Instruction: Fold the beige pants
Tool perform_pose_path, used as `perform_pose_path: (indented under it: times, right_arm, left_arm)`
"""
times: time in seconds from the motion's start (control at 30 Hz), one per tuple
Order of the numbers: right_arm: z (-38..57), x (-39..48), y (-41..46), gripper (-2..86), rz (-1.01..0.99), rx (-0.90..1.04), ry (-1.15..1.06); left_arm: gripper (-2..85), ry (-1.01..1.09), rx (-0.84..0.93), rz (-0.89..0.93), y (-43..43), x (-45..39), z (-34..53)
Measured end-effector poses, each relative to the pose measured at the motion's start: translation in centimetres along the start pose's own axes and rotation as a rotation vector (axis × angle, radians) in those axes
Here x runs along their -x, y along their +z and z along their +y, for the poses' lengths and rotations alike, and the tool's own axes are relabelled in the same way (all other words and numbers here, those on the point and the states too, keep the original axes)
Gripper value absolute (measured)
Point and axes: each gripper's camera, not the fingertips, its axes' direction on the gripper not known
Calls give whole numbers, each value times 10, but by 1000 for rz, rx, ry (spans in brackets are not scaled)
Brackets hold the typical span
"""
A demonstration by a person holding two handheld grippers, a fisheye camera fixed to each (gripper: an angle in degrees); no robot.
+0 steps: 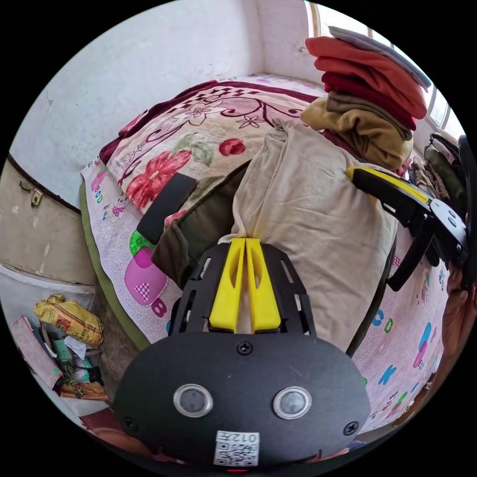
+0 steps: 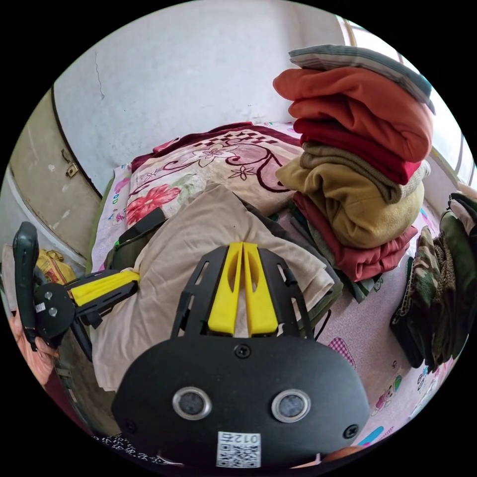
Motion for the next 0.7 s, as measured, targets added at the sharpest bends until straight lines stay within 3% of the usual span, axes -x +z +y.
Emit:
perform_pose_path:
  times: [0.7]
  right_arm:
    - [-8, -7, 9, 7, -9, 8, 22]
  left_arm:
    - [4, -1, -3, 18, -3, -2, 5]
